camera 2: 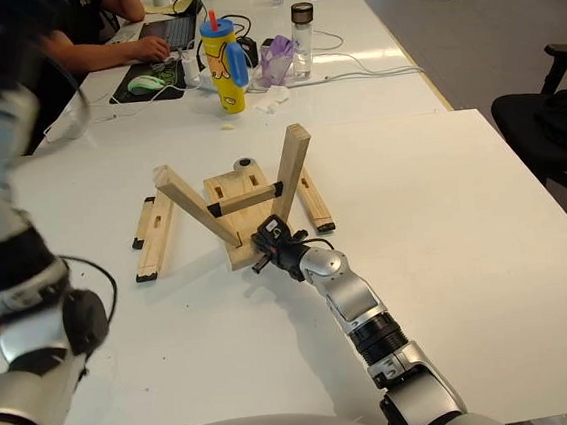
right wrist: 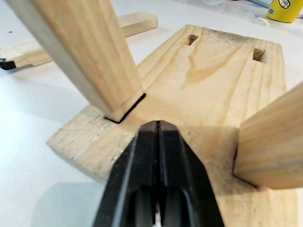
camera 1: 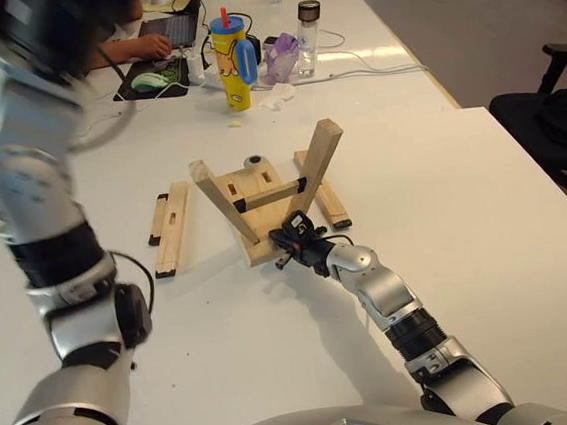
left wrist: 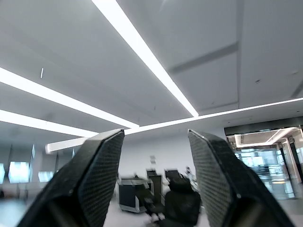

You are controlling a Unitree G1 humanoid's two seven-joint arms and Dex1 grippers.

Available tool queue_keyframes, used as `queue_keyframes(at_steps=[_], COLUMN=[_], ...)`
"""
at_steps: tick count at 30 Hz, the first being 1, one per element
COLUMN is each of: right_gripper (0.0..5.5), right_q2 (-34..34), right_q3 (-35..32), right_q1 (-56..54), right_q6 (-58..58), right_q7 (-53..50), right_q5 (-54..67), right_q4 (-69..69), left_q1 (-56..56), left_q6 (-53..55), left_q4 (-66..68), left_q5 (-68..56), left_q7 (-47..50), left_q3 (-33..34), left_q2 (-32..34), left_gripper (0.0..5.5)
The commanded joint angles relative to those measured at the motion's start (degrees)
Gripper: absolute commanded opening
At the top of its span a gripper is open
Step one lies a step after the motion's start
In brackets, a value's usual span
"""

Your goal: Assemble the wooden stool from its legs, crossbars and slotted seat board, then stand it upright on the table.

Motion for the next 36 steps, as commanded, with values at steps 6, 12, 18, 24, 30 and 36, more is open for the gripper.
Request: queue_keyframes(at_steps=[6,12,18,24,30,36], right_gripper=[0.00,0.00,0.00,0.00,0.00,0.00], right_q2=[-2.5,-2.8,-2.7,-4.7,-2.9,-2.5], right_q3=[2.6,2.0,2.7,3.3,-1.5,-6.6], right_q1=[5.1,4.9,5.5,7.0,7.6,13.6], right_q6=[9.0,8.5,6.7,12.2,2.3,2.6], right_q7=[1.2,1.5,3.1,5.1,8.8,11.1], right_q5=[-2.1,-1.8,-1.5,-1.1,5.4,16.2], right_q4=[6.6,7.6,6.1,5.0,-3.0,-20.9], left_q1=[42.7,24.5,23.8,26.3,35.1,59.6], left_q6=[10.1,-7.2,-13.1,-11.7,-9.3,-9.8], left_q4=[2.1,3.2,4.0,18.6,12.9,-12.2], left_q5=[27.8,27.7,28.1,38.6,37.9,38.2], left_q7=[5.4,10.7,6.3,-3.3,-13.6,15.1], left_q3=[-37.1,-20.8,-10.6,-13.0,-15.8,-6.8], left_q2=[2.8,-6.9,-2.7,9.7,11.7,-10.7], left_gripper=[2.53,2.53,2.53,2.53,2.53,2.53])
